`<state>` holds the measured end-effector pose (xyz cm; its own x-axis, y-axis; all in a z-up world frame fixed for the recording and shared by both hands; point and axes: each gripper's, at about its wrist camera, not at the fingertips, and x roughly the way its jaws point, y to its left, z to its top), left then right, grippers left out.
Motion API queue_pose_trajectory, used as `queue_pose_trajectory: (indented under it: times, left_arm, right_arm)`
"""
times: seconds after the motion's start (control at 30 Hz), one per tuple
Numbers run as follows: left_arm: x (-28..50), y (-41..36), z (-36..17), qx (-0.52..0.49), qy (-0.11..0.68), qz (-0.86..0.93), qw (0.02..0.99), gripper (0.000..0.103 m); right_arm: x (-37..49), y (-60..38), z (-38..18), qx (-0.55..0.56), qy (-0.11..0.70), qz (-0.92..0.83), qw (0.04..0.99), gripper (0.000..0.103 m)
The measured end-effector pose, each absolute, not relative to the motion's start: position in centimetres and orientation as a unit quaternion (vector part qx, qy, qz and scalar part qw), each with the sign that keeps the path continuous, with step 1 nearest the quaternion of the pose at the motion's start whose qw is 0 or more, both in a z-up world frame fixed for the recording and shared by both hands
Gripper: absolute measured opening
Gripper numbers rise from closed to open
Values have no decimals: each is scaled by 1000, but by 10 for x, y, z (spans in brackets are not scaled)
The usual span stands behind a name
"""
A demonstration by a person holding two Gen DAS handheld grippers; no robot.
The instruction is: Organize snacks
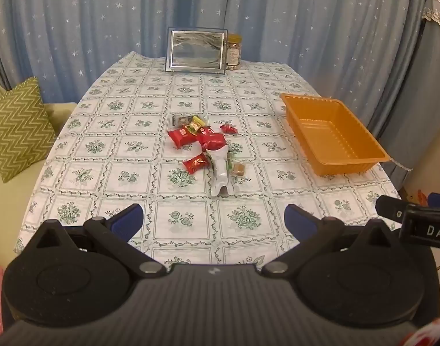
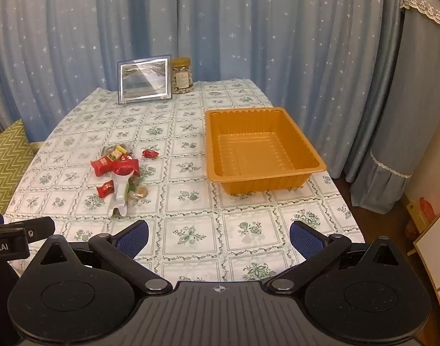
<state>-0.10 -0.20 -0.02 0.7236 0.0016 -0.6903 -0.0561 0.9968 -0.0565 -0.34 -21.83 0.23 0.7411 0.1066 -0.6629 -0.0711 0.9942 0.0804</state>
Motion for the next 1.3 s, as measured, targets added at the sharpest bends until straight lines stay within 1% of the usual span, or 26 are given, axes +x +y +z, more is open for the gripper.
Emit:
queue_pose_trajectory:
  times: [0.2, 1.3]
  left_arm:
    - [1, 1, 1, -57, 375, 12, 925, 103]
    - [-1, -4, 3, -54, 370, 15, 927, 103]
  right_arm:
    - [-2, -220, 3, 30, 354, 48, 934, 103]
    - [-1, -221, 2, 26, 351, 40, 935, 103]
